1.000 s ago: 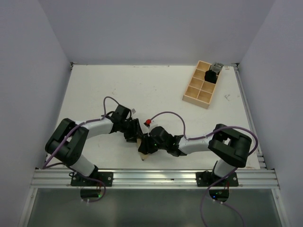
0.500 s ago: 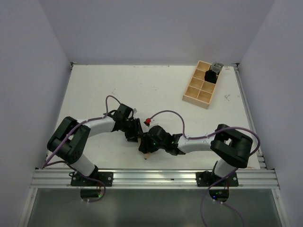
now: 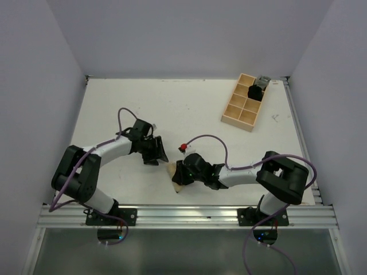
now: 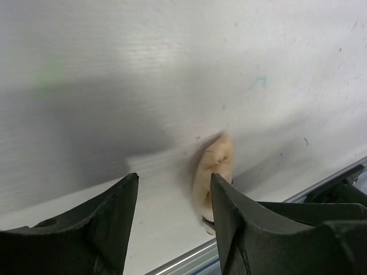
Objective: Roll the underwear
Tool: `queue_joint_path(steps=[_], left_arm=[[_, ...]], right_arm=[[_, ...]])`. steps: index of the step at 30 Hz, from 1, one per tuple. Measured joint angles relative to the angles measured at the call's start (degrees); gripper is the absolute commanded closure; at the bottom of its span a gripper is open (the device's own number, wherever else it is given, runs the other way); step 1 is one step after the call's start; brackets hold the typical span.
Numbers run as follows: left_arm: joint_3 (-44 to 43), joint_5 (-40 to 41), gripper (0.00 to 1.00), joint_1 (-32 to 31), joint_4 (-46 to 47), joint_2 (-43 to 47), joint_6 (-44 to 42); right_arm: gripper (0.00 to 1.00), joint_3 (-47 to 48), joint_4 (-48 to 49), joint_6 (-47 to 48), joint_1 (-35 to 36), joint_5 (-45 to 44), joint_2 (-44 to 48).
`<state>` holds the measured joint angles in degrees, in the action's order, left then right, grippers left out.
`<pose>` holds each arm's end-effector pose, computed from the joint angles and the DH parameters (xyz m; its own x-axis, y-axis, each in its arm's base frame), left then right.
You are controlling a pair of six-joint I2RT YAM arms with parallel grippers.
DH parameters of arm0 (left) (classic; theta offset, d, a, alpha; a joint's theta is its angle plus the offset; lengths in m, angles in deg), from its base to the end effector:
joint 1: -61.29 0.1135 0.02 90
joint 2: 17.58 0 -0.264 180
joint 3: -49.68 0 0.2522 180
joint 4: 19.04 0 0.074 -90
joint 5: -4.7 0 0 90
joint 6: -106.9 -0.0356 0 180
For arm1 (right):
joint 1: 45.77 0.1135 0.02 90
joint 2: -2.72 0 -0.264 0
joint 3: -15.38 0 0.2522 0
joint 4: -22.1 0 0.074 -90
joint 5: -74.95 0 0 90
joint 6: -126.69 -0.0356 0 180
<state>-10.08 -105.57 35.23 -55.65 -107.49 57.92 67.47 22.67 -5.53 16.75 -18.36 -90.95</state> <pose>0.2462 -0.1341 0.1521 -0.9739 -0.2091 -0.0888 -0.1382 0.8554 -0.4992 0.1440 0.2725 0.1377 -0.8059 -0.0956 -0.5843 -0.4376 0.7610 0.4790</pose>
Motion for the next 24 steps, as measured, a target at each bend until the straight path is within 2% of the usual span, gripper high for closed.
queue_joint_path(steps=[4, 6, 13, 24], left_arm=[[2.4, -0.7, 0.4, 6.7, 0.3, 5.6, -3.7], [4.6, -2.6, 0.4, 7.8, 1.7, 8.9, -5.0], [13.7, -10.8, 0.39, 6.7, 9.3, 13.9, -5.8], [17.1, -15.0, 0.41, 2.3, 17.2, 12.0, -6.8]], right_arm=[[0.83, -4.6, 8.1, -0.9, -1.6, 3.1, 0.4], [0.82, -5.9, 10.9, -1.3, -2.4, 4.8, 0.2], [0.81, -6.8, 16.9, -1.6, -4.6, 11.0, -2.4], [0.78, -7.3, 22.4, -2.2, -5.7, 15.3, -4.7]])
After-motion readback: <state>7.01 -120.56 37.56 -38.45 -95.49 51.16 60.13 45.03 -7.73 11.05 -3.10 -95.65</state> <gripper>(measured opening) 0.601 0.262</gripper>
